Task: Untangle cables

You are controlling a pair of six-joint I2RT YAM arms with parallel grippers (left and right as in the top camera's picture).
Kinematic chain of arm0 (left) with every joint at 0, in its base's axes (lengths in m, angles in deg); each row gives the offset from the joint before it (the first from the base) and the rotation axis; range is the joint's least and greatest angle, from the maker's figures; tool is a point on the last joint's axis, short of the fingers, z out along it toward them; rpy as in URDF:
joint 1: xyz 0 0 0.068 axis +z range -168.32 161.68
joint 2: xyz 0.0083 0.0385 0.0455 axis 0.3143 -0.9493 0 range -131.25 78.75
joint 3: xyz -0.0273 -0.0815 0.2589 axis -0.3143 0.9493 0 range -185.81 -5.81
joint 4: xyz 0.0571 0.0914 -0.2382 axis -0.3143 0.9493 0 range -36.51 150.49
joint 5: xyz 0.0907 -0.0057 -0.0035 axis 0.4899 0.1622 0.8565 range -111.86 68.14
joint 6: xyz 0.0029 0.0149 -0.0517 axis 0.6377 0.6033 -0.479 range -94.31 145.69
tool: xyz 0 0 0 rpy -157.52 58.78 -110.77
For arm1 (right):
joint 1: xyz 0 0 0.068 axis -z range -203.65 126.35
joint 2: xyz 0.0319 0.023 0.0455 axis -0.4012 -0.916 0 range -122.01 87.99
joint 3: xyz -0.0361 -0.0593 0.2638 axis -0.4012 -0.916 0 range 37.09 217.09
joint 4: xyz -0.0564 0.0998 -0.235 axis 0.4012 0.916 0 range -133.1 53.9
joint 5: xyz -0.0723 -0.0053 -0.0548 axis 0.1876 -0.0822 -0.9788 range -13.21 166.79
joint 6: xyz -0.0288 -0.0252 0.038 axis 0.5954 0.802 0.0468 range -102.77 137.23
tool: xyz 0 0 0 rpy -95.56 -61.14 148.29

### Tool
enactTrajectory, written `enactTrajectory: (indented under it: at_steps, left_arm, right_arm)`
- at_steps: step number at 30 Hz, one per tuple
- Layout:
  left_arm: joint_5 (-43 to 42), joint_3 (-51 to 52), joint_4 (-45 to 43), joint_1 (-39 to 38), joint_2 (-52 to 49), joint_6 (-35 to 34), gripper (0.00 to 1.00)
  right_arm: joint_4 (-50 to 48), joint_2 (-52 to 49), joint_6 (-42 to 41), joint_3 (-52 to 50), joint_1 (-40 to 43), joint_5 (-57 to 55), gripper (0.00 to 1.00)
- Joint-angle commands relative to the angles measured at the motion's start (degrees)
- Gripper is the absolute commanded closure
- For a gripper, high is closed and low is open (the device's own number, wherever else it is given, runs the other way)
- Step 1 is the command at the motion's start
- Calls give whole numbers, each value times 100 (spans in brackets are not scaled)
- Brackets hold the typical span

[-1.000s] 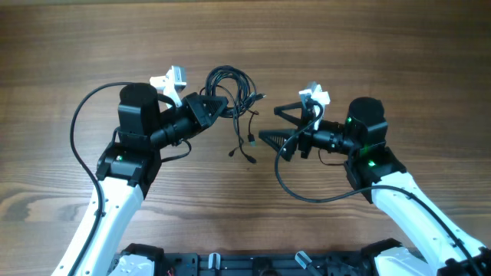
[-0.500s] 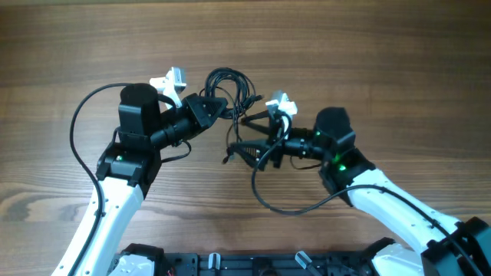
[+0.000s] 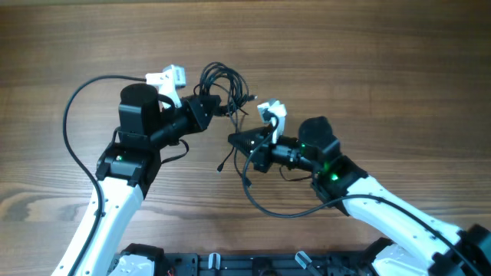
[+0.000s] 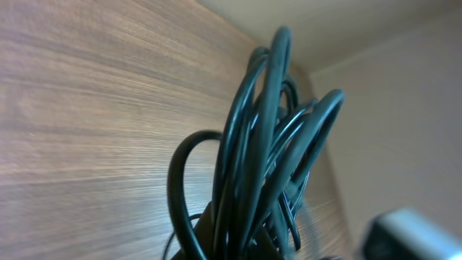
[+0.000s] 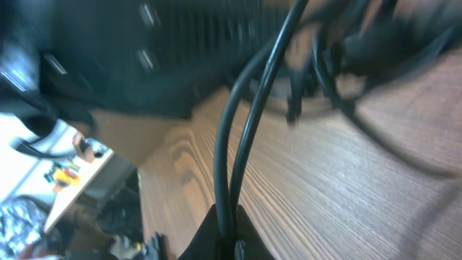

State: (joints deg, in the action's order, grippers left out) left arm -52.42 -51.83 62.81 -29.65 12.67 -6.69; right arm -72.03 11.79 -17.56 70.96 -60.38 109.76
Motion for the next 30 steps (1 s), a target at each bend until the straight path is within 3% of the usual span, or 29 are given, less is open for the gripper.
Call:
enactTrajectory:
  at_steps: [1, 5, 8, 12, 18, 21, 25, 28, 30]
  left_arm:
    - [-2, -48, 160, 20, 50, 1231, 96]
    - [-553, -48, 249, 20, 50, 1300, 96]
    - [-1134, -48, 254, 20, 50, 1971, 96]
    - [-1696, -48, 28, 17, 50, 2017, 96]
    - [-1718, -48, -334, -387, 2, 2050, 96]
    - [-1668, -48, -177, -590, -87, 2503, 96]
    - [-1716, -48, -160, -717, -385, 2621, 96]
    - [-2253, -48, -157, -719, -404, 2621, 96]
    - [-1967, -48, -116, -715, -404, 2621, 96]
  right_arm:
    - [-61, 518, -424, 15, 195, 48, 96]
    - [-57, 754, -422, 15, 297, -181, 96]
    - [-46, 737, -463, 15, 297, -844, 96]
    - [114, 542, -896, 15, 295, -957, 96]
    - [146, 280, -1060, 15, 295, -599, 96]
    - [-144, 280, -1054, 15, 295, -608, 96]
    - [-203, 280, -1040, 17, 297, -1342, 96]
    - [31, 280, -1038, 17, 297, -1941, 96]
    - [42, 280, -1038, 20, 332, -1945, 96]
